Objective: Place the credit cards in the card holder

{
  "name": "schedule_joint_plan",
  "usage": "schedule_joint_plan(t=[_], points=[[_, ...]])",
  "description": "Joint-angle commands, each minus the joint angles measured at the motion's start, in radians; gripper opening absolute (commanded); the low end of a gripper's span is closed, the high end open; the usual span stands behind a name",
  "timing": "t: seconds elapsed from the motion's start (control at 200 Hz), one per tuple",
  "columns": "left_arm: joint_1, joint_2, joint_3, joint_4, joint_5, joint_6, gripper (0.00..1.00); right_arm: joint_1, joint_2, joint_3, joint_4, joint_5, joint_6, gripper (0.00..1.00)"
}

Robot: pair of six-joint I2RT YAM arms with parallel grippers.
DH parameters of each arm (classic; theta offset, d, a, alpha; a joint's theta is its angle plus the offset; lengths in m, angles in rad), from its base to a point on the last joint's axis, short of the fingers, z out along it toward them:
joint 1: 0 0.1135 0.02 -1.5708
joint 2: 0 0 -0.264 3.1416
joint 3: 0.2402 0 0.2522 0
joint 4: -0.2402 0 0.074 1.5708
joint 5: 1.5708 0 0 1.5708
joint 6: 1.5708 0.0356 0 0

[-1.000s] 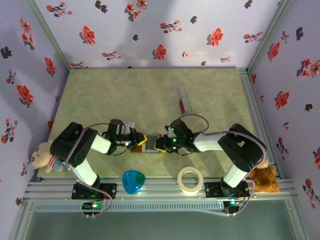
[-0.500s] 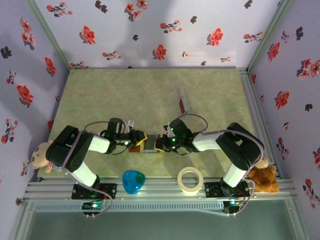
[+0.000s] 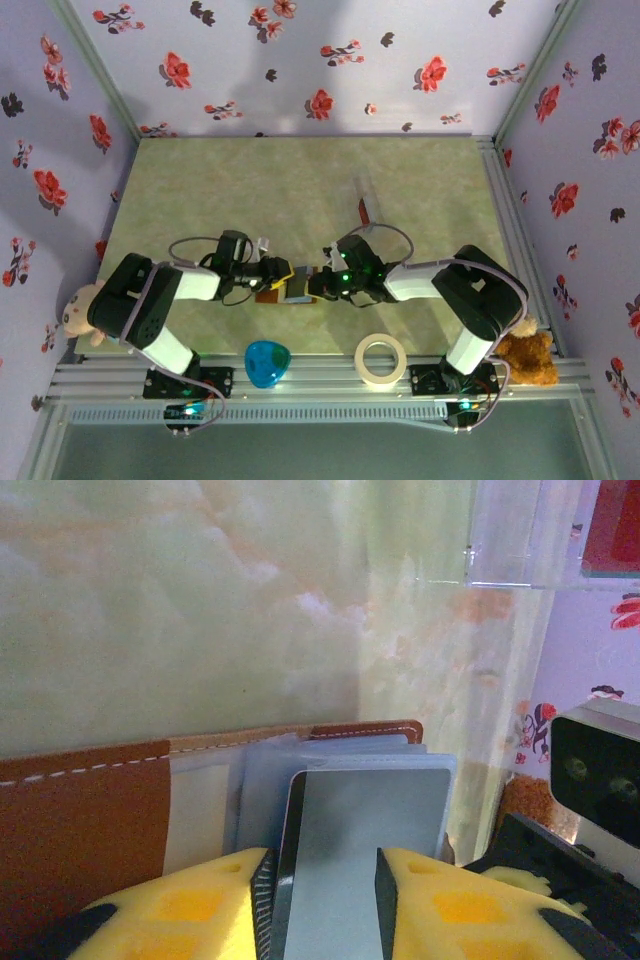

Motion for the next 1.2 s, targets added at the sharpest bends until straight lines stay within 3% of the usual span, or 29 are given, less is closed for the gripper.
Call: schedule_joint_plan(t=[0.0, 0.3, 0.725, 0.9, 1.005, 1.2], points=[[0.010, -0.001, 0.000, -0.114, -0.061, 0.041, 0.36, 0.006, 0.004, 0.038, 0.019, -0.025, -0.050, 0.08], [0.009, -0.033, 0.045, -0.234, -0.091, 0.057, 0.41, 0.011, 0.016, 0.076, -0.038, -0.029, -0.103, 0.17], [0.012, -0.082, 0.116, -0.339, -0.093, 0.080, 0.45, 0.011, 0.059, 0.118, -0.065, -0.035, -0.131, 0.17], [0.016, -0.053, 0.125, -0.378, -0.096, 0.095, 0.43, 0.012, 0.030, 0.127, -0.177, 0.047, -0.144, 0.39], [0.016, -0.017, 0.123, -0.366, -0.085, 0.096, 0.39, 0.011, 0.037, 0.134, -0.211, 0.063, -0.144, 0.40], [0.015, 0.023, 0.117, -0.343, -0.087, 0.101, 0.11, 0.011, 0.077, 0.138, -0.186, 0.052, -0.119, 0.39]])
